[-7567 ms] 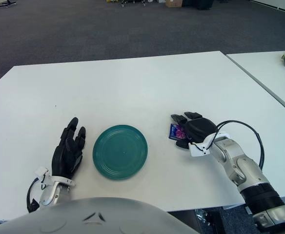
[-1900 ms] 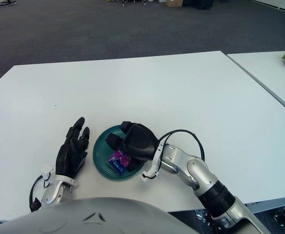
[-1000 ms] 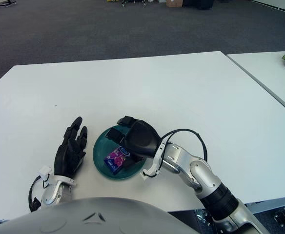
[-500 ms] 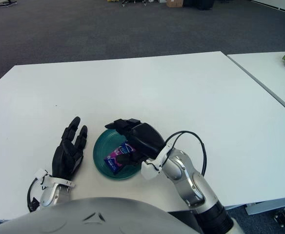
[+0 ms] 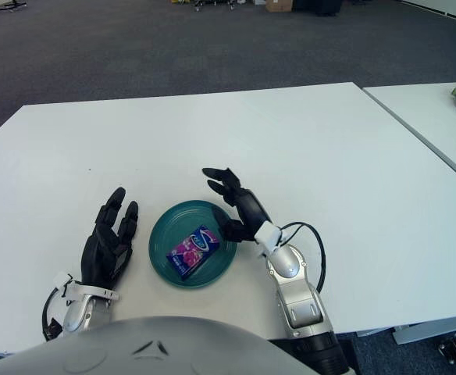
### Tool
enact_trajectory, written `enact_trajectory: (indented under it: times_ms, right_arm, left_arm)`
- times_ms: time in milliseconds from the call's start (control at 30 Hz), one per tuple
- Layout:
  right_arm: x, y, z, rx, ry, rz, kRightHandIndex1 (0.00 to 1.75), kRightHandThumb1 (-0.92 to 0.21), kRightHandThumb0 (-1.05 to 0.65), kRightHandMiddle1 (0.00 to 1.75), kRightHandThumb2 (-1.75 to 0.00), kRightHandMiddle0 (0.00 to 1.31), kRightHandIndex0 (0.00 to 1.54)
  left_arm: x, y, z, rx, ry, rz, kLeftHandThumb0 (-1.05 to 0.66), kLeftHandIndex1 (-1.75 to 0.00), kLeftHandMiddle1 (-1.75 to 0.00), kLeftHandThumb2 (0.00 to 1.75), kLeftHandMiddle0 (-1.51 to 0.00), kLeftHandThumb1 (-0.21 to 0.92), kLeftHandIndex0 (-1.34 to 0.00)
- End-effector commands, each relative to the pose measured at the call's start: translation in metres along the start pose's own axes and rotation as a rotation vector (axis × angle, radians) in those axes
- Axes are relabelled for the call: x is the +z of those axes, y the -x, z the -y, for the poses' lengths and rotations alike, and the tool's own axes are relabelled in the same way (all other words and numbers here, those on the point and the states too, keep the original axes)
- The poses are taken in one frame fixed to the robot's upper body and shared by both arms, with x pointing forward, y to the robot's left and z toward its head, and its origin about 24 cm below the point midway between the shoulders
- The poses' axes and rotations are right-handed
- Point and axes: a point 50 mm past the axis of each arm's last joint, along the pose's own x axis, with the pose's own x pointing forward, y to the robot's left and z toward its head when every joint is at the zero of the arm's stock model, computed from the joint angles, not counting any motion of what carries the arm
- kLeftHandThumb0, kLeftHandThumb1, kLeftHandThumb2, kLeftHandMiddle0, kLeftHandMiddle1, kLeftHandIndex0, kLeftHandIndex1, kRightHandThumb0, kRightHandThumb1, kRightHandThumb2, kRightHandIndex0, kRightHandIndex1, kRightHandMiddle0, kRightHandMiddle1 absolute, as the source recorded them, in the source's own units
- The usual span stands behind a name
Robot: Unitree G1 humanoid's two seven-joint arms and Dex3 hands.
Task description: Put the gum into the plate.
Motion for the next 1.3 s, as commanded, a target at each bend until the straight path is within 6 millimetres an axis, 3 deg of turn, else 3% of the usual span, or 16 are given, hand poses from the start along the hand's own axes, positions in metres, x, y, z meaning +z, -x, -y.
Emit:
enact_trajectory:
  times_ms: [0,400,700,867,1067,1267]
  right_arm:
    - [-0.018,0.005,0.024,-0.303,-0.405,-0.015,0.11,-0.92,-0.90,0.89,-0.62,0.05,0.54]
    - [-0.024,0.012,0.050,-0.402,-0.389,-0.006,0.14,-0.92,-0.88,0.91,-0.53,0.08,0.57]
    - [-0.029,0.018,0.058,-0.400,-0.323,0.006,0.16,-0.92,-0.87,0.91,-0.56,0.11,0.59]
    - [-0.038,0.023,0.054,-0.383,-0.277,-0.024,0.16,-0.92,-0.84,0.90,-0.59,0.10,0.59]
    - [-0.050,0.034,0.033,-0.337,-0.152,-0.112,0.15,-0.92,-0.80,0.87,-0.63,0.06,0.54]
    - [-0.051,0.039,0.031,-0.316,-0.016,-0.209,0.06,-0.92,-0.77,0.71,-0.72,0.01,0.39]
  left_arm:
    - [-0.013,0.010,-0.005,0.046,-0.022,-0.073,-1.05,-0.45,0.00,0.82,-0.07,0.92,0.00]
    - [-0.012,0.011,-0.006,0.063,-0.029,-0.079,-1.05,-0.40,0.00,0.85,-0.06,0.92,0.00]
    - [-0.012,0.012,-0.009,0.068,-0.032,-0.093,-1.05,-0.42,0.00,0.86,-0.05,0.92,0.00]
    - [-0.011,0.013,-0.008,0.060,-0.073,-0.089,-1.05,-0.44,-0.01,0.87,-0.06,0.92,0.00]
    - [-0.007,0.013,-0.005,0.065,-0.183,-0.071,-1.05,-0.44,-0.01,0.88,-0.07,0.92,0.00]
    - [-0.006,0.015,0.000,0.084,-0.329,-0.027,-1.05,-0.42,-0.01,0.94,-0.08,0.92,0.00]
